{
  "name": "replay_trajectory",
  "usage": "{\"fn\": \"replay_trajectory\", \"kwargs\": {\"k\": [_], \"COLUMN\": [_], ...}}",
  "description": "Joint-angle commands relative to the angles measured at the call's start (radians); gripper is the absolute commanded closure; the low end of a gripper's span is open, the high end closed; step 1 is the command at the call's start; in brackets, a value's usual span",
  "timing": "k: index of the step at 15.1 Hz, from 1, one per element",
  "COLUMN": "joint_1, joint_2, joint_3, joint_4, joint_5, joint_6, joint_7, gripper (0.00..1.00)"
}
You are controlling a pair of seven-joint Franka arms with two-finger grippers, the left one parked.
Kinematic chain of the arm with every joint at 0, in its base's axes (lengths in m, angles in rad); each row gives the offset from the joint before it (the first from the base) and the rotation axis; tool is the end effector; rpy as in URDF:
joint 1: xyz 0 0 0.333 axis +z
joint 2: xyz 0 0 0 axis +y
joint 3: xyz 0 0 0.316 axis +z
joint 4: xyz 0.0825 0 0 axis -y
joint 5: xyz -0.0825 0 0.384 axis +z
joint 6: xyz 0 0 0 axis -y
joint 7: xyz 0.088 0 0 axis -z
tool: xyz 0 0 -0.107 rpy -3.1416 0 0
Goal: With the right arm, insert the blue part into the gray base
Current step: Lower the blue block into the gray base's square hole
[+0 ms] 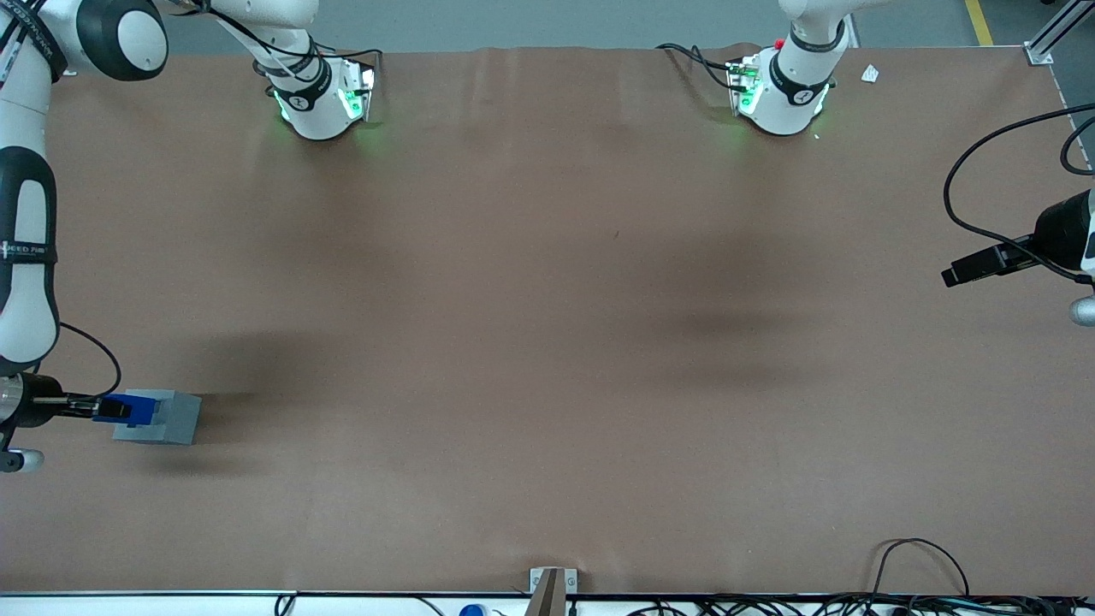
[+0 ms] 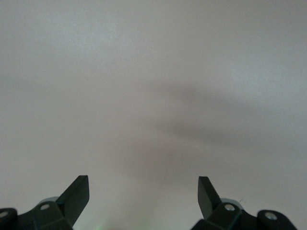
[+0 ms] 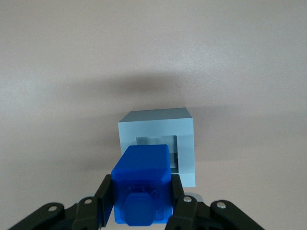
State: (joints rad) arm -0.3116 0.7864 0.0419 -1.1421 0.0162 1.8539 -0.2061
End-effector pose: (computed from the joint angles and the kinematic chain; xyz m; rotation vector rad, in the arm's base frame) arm 0.7211 -0.2074 0.3278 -3.0761 0.1229 0.0942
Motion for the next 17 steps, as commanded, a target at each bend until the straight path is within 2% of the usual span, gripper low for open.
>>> {"fn": "replay_trajectory", "kwargs": {"k": [1, 17], "joint_1": [-0.027, -0.027], "joint_2": [0.008, 0.025], "joint_3": [0.012, 0.012], "joint_4": [0.005, -0.01], "joint_5": [0.001, 0.002], "joint_6": [0.013, 0.018], "joint_7": [-0.041, -0.05], "gripper": [1.0, 1.0]}}
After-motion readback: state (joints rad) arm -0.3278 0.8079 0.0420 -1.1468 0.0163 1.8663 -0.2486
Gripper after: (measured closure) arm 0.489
